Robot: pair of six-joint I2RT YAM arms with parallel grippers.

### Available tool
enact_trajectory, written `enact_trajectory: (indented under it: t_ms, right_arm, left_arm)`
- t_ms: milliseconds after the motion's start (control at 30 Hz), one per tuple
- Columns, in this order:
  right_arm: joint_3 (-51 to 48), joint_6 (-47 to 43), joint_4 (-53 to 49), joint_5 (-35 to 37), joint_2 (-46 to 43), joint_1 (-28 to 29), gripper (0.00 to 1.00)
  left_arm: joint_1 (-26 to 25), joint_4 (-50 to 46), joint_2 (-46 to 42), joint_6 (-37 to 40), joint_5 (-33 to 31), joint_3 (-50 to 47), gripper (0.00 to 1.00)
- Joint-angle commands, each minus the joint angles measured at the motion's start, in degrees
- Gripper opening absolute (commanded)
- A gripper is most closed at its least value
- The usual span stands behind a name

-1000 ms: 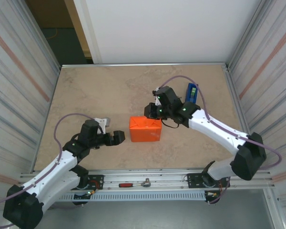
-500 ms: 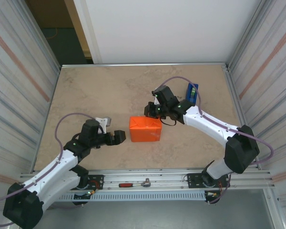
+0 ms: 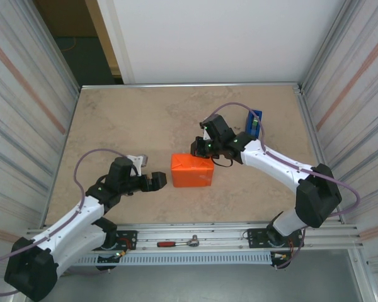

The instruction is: Wrap the gift box in paper

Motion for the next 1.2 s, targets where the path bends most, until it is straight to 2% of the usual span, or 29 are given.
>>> enact_trajectory:
  t_ms: [0, 400, 633, 833, 1000, 1033, 1067, 1167]
  right_arm:
    - [3.15, -4.03, -4.09, 2.06, -1.28, 0.17, 0.0]
    - [4.95, -4.64, -4.1, 1.91, 0.82, 2.1, 0.0]
    - [2.35, -3.5, -3.87, 2.25, 2.75, 1.87, 0.0]
    - [1.67, -1.89, -2.77, -1.96, 2.43, 0.52, 0.0]
    - [0.68, -0.12, 0.3, -6.0, -3.19, -2.25, 0.0]
    - [0.06, -0.15, 0.9, -6.0, -4.62, -2.53, 0.04]
    - [-0.38, -0.13, 0.87, -5.79, -6.15, -2.72, 0.14]
    - [-2.07, -1.02, -1.07, -4.28, -10.61, -3.01, 0.51]
  left_arm:
    - [-0.38, 1.22, 0.63, 0.32, 0.98, 1.18, 0.99]
    - [-0.98, 2.15, 2.22, 0.28, 1.19, 1.21, 0.99]
    - [-0.99, 2.05, 2.09, 0.24, 1.27, 1.5, 0.99]
    - [-1.08, 2.28, 2.08, 0.16, 1.68, 1.6, 0.99]
    - [-1.32, 2.29, 1.97, 0.18, 2.24, 1.91, 0.99]
    - [-1.42, 2.3, 1.96, 0.24, 2.26, 2.04, 0.99]
    - [-1.66, 2.36, 1.96, 0.26, 2.24, 2.06, 0.99]
    - [-2.62, 2.38, 1.99, 0.24, 2.15, 2.06, 0.99]
